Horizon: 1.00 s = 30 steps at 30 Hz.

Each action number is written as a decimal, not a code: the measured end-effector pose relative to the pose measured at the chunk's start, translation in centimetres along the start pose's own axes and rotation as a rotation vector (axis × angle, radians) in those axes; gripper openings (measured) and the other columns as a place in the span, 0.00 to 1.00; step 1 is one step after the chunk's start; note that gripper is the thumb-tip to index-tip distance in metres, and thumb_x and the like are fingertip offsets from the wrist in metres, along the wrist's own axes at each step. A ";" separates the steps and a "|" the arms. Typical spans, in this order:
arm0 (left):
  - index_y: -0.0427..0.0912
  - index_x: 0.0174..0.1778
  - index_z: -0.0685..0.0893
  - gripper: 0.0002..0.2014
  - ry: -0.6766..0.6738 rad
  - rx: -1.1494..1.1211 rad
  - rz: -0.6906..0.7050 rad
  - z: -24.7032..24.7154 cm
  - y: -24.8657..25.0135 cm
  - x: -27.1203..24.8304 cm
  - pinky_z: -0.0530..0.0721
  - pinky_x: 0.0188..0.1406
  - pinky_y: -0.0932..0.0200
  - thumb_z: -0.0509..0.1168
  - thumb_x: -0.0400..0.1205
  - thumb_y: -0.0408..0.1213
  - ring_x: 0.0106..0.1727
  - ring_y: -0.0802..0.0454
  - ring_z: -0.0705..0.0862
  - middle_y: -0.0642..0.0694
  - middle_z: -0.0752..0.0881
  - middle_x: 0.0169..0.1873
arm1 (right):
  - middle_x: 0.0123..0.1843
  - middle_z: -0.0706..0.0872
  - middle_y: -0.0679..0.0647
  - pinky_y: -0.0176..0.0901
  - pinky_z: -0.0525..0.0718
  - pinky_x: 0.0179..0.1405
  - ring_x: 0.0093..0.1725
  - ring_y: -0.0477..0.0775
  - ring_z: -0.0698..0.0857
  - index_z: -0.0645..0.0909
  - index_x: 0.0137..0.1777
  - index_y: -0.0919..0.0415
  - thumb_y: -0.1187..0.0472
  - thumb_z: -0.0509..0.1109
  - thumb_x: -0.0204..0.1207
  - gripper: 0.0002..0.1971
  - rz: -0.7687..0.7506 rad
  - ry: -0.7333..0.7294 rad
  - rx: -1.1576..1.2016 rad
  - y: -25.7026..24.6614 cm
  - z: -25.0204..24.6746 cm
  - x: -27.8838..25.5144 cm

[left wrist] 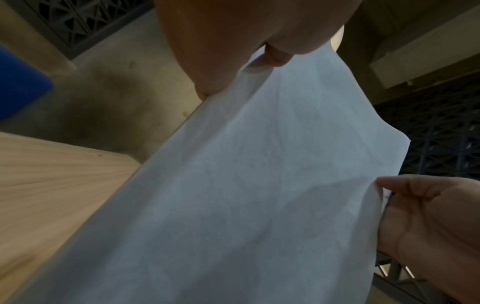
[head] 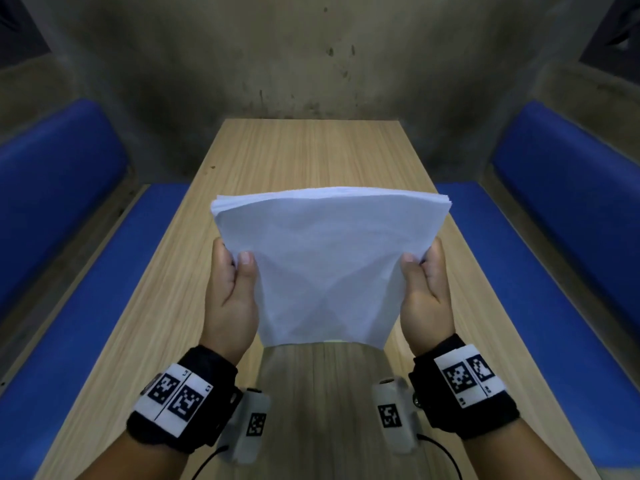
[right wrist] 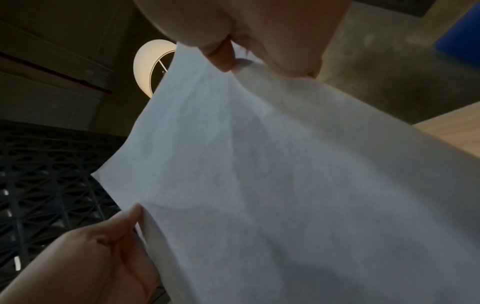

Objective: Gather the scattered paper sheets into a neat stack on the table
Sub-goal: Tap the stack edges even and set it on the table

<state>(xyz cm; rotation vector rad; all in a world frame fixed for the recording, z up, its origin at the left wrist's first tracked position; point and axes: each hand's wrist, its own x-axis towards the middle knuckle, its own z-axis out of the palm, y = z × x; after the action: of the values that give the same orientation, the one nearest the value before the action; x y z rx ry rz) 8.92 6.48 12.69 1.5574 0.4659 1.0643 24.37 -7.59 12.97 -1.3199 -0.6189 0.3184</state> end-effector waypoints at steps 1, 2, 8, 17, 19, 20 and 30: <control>0.62 0.58 0.73 0.15 -0.007 0.008 -0.004 0.0 -0.3 -0.1 0.83 0.50 0.68 0.49 0.90 0.35 0.52 0.67 0.82 0.62 0.82 0.52 | 0.44 0.82 0.41 0.41 0.82 0.47 0.45 0.42 0.81 0.74 0.50 0.44 0.70 0.53 0.84 0.17 0.012 -0.008 0.008 0.3 0.0 -0.1; 0.62 0.59 0.73 0.13 -0.012 0.016 -0.025 -0.1 -0.8 -0.3 0.83 0.50 0.68 0.50 0.89 0.36 0.53 0.68 0.83 0.64 0.83 0.52 | 0.46 0.82 0.42 0.41 0.82 0.47 0.45 0.41 0.82 0.74 0.51 0.44 0.71 0.53 0.83 0.18 0.034 -0.018 0.003 0.7 0.1 -0.2; 0.62 0.60 0.71 0.12 -0.024 0.025 -0.076 -0.5 -2.7 -0.7 0.84 0.54 0.64 0.52 0.85 0.41 0.58 0.62 0.83 0.66 0.83 0.55 | 0.48 0.84 0.38 0.39 0.83 0.49 0.48 0.39 0.83 0.72 0.52 0.42 0.71 0.53 0.83 0.19 0.067 -0.051 -0.018 2.3 0.1 -0.6; 0.66 0.56 0.68 0.10 -0.068 0.073 -0.133 -1.0 -4.3 -1.2 0.80 0.52 0.67 0.53 0.84 0.43 0.56 0.70 0.82 0.76 0.81 0.51 | 0.55 0.83 0.47 0.36 0.83 0.47 0.52 0.38 0.83 0.72 0.58 0.43 0.73 0.56 0.80 0.21 0.100 -0.083 -0.018 3.4 -0.2 -0.7; 0.66 0.56 0.67 0.11 -0.079 0.084 -0.134 -1.0 -4.4 -1.2 0.82 0.50 0.72 0.53 0.83 0.43 0.56 0.74 0.81 0.78 0.80 0.51 | 0.55 0.82 0.47 0.32 0.83 0.45 0.50 0.35 0.83 0.71 0.58 0.45 0.74 0.56 0.78 0.22 0.104 -0.088 -0.040 3.8 -0.4 -0.6; 0.67 0.57 0.66 0.11 -0.087 0.092 -0.145 -1.0 -4.5 -1.2 0.82 0.50 0.74 0.53 0.83 0.43 0.56 0.75 0.81 0.79 0.80 0.51 | 0.56 0.82 0.48 0.32 0.83 0.45 0.51 0.35 0.83 0.71 0.59 0.44 0.75 0.56 0.77 0.23 0.114 -0.095 -0.064 4.0 -0.5 -0.7; 0.62 0.66 0.63 0.16 -0.143 0.203 -0.310 -1.6 -6.8 -2.1 0.73 0.74 0.54 0.54 0.82 0.45 0.63 0.80 0.75 0.64 0.75 0.65 | 0.64 0.76 0.39 0.39 0.72 0.67 0.64 0.34 0.75 0.62 0.67 0.42 0.74 0.61 0.71 0.31 0.149 -0.133 -0.352 7.4 -1.0 -1.2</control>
<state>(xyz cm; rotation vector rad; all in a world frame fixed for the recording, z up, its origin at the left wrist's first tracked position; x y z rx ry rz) 8.20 7.67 5.53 1.6606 0.7084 0.6791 24.93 -7.31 5.43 -1.6976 -0.7117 0.4347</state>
